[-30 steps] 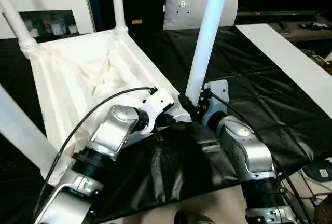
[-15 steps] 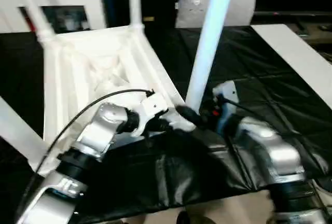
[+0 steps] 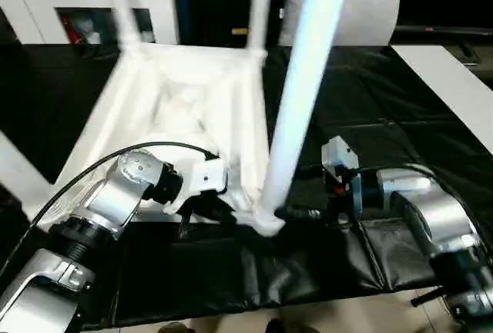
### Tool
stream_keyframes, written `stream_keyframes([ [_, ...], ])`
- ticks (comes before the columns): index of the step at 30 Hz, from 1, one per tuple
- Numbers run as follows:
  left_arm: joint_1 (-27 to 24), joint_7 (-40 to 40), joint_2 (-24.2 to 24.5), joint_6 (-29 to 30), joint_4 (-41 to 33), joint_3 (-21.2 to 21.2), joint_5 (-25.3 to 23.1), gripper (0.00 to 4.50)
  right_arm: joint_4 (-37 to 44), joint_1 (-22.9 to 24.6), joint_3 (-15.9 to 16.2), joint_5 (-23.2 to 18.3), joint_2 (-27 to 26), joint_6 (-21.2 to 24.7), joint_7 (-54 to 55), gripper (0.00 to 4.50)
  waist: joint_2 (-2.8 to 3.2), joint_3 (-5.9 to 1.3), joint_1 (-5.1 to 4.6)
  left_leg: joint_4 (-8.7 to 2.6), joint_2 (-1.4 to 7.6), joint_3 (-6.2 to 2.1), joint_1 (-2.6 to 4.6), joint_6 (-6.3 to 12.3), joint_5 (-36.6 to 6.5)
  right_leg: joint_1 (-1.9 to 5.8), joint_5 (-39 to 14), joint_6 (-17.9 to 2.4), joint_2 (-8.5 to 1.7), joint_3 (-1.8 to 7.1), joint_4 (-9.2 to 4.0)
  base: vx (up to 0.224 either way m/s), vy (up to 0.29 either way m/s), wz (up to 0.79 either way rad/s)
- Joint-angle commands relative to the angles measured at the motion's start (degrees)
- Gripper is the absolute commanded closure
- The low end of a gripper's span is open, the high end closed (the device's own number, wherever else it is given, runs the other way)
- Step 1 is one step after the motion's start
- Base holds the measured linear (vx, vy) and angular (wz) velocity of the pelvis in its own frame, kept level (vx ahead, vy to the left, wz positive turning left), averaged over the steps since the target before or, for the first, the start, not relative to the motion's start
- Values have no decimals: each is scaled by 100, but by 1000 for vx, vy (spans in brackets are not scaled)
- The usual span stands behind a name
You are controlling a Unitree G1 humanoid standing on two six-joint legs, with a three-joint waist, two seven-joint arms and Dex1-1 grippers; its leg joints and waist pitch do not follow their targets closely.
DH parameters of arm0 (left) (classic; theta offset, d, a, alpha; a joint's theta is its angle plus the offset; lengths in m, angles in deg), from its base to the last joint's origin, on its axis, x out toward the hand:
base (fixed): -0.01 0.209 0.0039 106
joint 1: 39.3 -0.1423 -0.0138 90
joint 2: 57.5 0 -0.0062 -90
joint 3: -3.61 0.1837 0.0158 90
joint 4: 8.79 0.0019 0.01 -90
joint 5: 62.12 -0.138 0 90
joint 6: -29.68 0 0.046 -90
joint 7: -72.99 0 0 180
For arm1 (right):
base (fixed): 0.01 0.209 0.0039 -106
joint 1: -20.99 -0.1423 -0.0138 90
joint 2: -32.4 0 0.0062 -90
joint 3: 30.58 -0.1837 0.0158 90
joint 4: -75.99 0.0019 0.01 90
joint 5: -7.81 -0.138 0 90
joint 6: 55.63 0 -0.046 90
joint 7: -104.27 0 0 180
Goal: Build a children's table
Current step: Rotate leg to tighten
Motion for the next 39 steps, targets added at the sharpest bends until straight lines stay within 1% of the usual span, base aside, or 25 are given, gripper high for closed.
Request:
stream_keyframes([
  [1, 134, 451, -71, -211, -88, 283, 53, 450, -89, -123, 101, -98, 48, -9, -201, 53, -25, -390, -42, -400, 185, 8, 28, 383, -960, 349, -1973, -1112, -330, 346, -338, 0, 0, 0],
  [5, 157, 532, -80, -290, -64, 316, 57, 450, -188, -176, 173, -122, -3, -19, -342, 101, -14, -391, -31, -403, 184, -3, 26, 319, -1007, 345, -2187, -1023, -333, 339, -352, 0, 0, 0],
  [6, 180, 548, -81, -335, -30, 329, 52, 450, -239, -194, 224, -124, -9, -30, -453, 101, -11, -394, -31, -402, 182, -4, 26, 309, -1011, 345, -2196, -1016, -333, 340, -354, 0, 0, 0],
  [8, 208, 546, -86, -370, 19, 335, 39, 450, -263, -202, 253, -150, -9, -17, -559, 118, -18, -405, -31, -398, 184, -1, 32, 308, -1003, 344, -2105, -1048, -326, 341, -339, 0, 0, 0],
  [9, 221, 553, -84, -400, 50, 335, 30, 450, -266, -205, 250, -150, -13, -17, -593, 123, 2, -401, -23, -400, 186, -2, 29, 305, -983, 345, -2063, -1064, -328, 343, -336, 0, 0, 0],
  [13, 249, 543, -84, -459, 131, 320, 5, 450, -265, -199, 239, -186, -29, 1, -662, 163, -18, -412, -22, -395, 185, 3, 20, 331, -893, 354, -1902, -1111, -322, 344, -313, 0, 0, 0],
  [15, 254, 533, -84, -498, 180, 308, -5, 450, -221, -153, 249, -255, -73, 5, -666, 174, -12, -403, -19, -394, 180, 7, 16, 343, -914, 351, -1946, -1104, -319, 341, -323, 0, 0, 0],
  [16, 260, 532, -87, -513, 201, 306, -7, 450, -209, -139, 248, -266, -86, 17, -679, 187, -31, -395, -21, -397, 179, 7, 18, 338, -950, 347, -2047, -1069, -321, 339, -336, 0, 0, 0],
  [18, 265, 526, -88, -525, 223, 301, -9, 450, -190, -117, 252, -272, -101, 35, -694, 204, -31, -383, -17, -399, 176, 5, 35, 315, -1047, 332, -2310, -986, -331, 337, -368, 0, 0, 0],
  [20, 265, 512, -87, -524, 234, 287, -5, 450, -140, -86, 246, -311, -129, 110, -712, 219, -22, -380, -19, -404, 182, -1, 33, 297, -1040, 328, -2357, -961, -331, 337, -372, 0, 0, 0],
  [21, 257, 499, -90, -502, 230, 271, 8, 450, -97, -67, 237, -345, -144, 173, -712, 238, -7, -375, -19, -410, 186, -5, 34, 287, -1036, 326, -2321, -964, -328, 338, -370, 0, 0, 0],
  [24, 250, 490, -92, -485, 225, 260, 18, 450, -66, -53, 231, -366, -153, 212, -709, 243, -16, -379, -22, -411, 185, -6, 30, 279, -1048, 334, -2294, -961, -327, 337, -366, 0, 0, 0],
  [25, 201, 342, -117, -262, 171, 185, 55, 450, 179, 71, 127, -587, -249, 548, -548, 245, 12, -372, -19, -415, 184, -2, 31, 269, -1042, 335, -2251, -963, -319, 344, -374, 0, 0, 0],
  [28, 146, 59, -219, 91, 84, 48, 127, 450, 460, 263, 10, -771, -366, 800, -240, 248, 17, -381, -16, -421, 191, -7, 32, 241, -1034, 342, -2094, -1022, -327, 346, -352, 0, 0, 0],
  [29, 107, -200, -298, 422, -13, -36, 134, 450, 617, 410, -46, -735, -464, 856, 112, 248, 3, -366, -26, -428, 193, -5, 26, 220, -1054, 336, -2114, -1013, -320, 350, -351, 0, 0, 0],
  [30, 72, -376, -357, 628, -98, -90, 138, 450, 694, 509, -74, -620, -556, 812, 414, 248, 37, -335, -42, -440, 178, -18, 18, 184, -1182, 327, -2350, -965, -322, 335, -380, 0, 0, 0],
  [31, 49, -487, -395, 754, -154, -124, 140, 450, 741, 571, -90, -537, -617, 775, 611, 248, 24, -335, -53, -445, 179, -15, 22, 131, -1230, 330, -2474, -893, -322, 335, -399, 0, 0, 0],
  [32, 22, -786, -529, 981, -236, -201, 118, 450, 766, 656, -147, -330, -805, 753, 1142, 248, 0, -323, -78, -443, 162, -24, 32, 92, -1348, 309, -2786, -781, -331, 326, -439, 0, 0, 0],
  [33, 6, -987, -623, 1129, -288, -253, 101, 450, 782, 709, -189, -188, -936, 750, 1501, 248, -4, -313, -97, -449, 153, -34, 12, 51, -1384, 318, -2952, -708, -327, 311, -449, 0, 0, 0],
  [34, -10, -1144, -700, 1264, -338, -291, 88, 450, 793, 742, -238, -109, -1045, 802, 1780, 249, -6, -297, -136, -437, 117, -44, 45, 22, -1520, 282, -3425, -504, -327, 275, -532, 0, 0, 0],
  [35, -26, -1425, -864, 1469, -403, -354, 78, 450, 816, 776, -326, 10, -1249, 878, 2250, 250, -23, -291, -212, -436, 104, -70, -2, -8, -1546, 312, -3622, -374, -327, 255, -543, 0, 0, 0],
  [36, -26, -1425, -864, 1469, -403, -354, 78, 450, 816, 776, -326, 10, -1249, 878, 2250, 251, -23, -291, -212, -436, 104, -70, -2, -8, -1546, 312, -3622, -374, -327, 255, -543, 0, 0, 0],
  [37, -30, -1945, -1218, 1886, -492, -456, 57, 450, 847, 796, -463, 229, -1637, 1057, 3119, 252, -13, -276, -302, -420, 70, -88, -11, -11, -1705, 296, -4028, -142, -319, 191, -635, 0, 0, 0],
  [38, -29, -2099, -1329, 2014, -521, -482, 48, 450, 863, 801, -504, 283, -1761, 1125, 3395, 253, -12, -276, -364, -393, 51, -94, 5, -6, -1740, 263, -4122, -104, -322, 164, -680, 0, 0, 0],
  [39, -17, -2291, -1452, 2152, -552, -519, 17, 450, 900, 800, -537, 343, -1892, 1216, 3749, 254, -11, -286, -417, -386, 39, -100, 4, 10, -1724, 268, -4105, -86, -318, 140, -705, 0, 0, 0],
])
